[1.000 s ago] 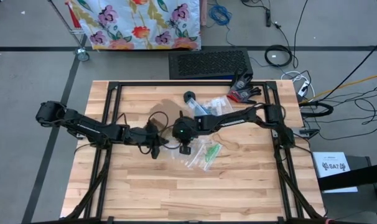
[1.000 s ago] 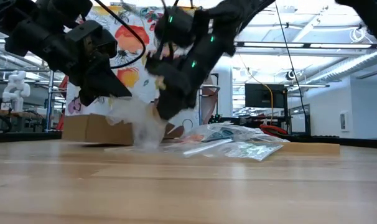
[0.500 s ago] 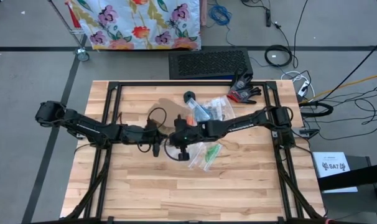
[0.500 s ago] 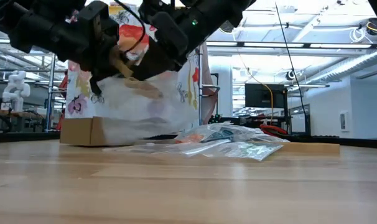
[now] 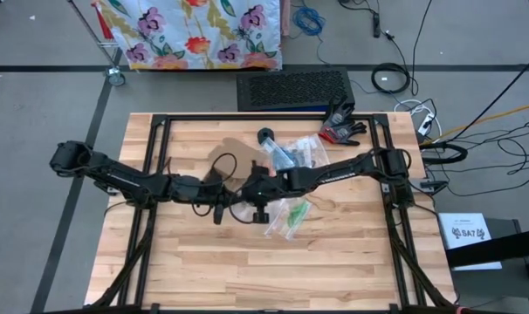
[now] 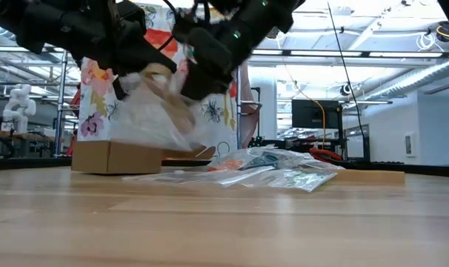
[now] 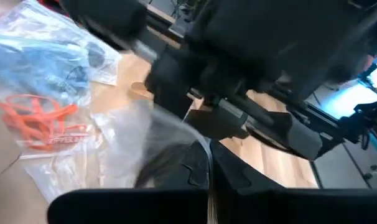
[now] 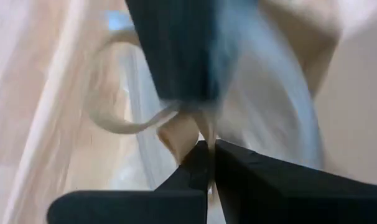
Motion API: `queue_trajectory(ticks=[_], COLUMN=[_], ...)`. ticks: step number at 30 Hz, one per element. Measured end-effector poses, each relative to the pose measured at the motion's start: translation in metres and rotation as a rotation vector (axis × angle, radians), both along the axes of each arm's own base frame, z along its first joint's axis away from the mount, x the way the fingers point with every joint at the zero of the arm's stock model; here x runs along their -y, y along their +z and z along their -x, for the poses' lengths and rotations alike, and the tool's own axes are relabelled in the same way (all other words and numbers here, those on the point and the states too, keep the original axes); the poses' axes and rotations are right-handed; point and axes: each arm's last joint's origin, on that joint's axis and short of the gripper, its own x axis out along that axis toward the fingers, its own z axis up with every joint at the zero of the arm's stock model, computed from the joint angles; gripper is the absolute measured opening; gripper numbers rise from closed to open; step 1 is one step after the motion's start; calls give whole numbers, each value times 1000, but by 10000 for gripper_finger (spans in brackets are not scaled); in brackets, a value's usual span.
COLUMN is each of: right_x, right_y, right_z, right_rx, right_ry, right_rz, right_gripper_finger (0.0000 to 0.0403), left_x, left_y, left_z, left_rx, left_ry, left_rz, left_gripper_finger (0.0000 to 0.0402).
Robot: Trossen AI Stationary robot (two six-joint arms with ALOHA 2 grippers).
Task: Sort rubber bands
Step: Put the brown rubber band into the transparent zip bag
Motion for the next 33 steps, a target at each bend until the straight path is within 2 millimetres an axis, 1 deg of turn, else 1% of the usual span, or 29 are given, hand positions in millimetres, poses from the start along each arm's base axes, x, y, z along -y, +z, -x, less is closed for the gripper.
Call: queue_trajectory(ticks=[2,4,7,8,10,12,14,16,19,22,26,29,33], right_x=[4,10,19,21,23,20,15,9,5,9,19,23,24], right_y=[-6,-8,-7,-7,-7,-6,0,6,8,8,3,0,5], right_z=[6,10,11,11,10,6,-1,-7,-9,-7,-2,3,5], right_rx=[-86,-134,-120,-115,-108,-86,-4,90,137,114,36,-19,-13], right_ry=[-51,-132,-292,-319,-293,-159,-28,-27,-117,-177,-263,-278,-276], right_rz=[-65,-80,-56,-72,-159,-274,-316,-265,-153,-109,-128,-129,-131], right_gripper_finger=[0,0,0,0,0,0,0,0,0,0,0,0,6], left_x=[0,0,-1,-1,-1,0,0,0,-1,-1,0,0,0], left_y=[0,-1,-1,-1,-1,0,1,1,1,1,-1,-1,-4], left_z=[0,0,0,0,0,0,0,0,0,0,0,0,1], left_rx=[-3,-8,-10,-9,-6,3,5,8,4,5,-6,-14,-47], left_ry=[5,11,29,30,29,26,27,34,51,61,38,43,47], left_rz=[-2,-4,-1,-1,0,2,2,1,-5,-7,-4,-5,11], left_gripper_finger=[0,0,0,0,0,0,0,0,0,0,0,0,0])
